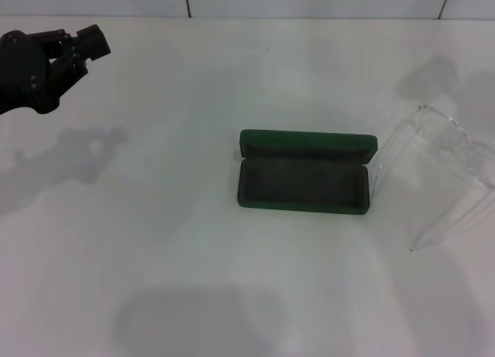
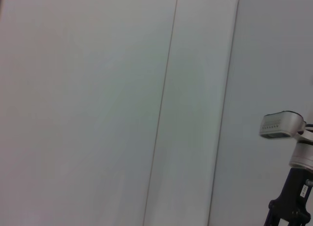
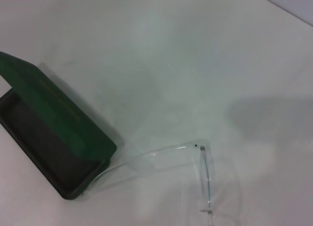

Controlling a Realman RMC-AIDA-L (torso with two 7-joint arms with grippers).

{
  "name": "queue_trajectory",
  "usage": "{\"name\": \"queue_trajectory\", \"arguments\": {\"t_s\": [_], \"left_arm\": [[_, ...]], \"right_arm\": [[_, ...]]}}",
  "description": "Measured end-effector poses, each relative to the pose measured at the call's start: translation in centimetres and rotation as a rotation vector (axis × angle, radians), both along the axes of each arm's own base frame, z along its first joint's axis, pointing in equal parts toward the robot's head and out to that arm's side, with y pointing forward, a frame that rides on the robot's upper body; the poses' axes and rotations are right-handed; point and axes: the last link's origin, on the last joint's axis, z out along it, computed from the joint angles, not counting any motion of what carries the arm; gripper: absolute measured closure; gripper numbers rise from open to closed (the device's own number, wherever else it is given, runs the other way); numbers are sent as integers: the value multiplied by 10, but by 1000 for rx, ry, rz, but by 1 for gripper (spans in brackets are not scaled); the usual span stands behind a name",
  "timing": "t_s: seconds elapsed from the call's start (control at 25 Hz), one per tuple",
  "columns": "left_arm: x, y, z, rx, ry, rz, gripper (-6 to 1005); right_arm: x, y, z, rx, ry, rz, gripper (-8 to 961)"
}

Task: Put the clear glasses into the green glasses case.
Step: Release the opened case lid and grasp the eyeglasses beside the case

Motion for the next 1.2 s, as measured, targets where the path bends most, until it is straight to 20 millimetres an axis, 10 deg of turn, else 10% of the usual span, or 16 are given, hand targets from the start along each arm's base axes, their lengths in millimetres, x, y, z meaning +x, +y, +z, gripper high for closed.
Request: {"name": "queue_trajectory", "arguments": {"t_s": [1.2], "left_arm": [[1, 0, -4, 13, 1, -26, 931]], "right_arm": [[1, 40, -63, -98, -120, 37, 453]]}}
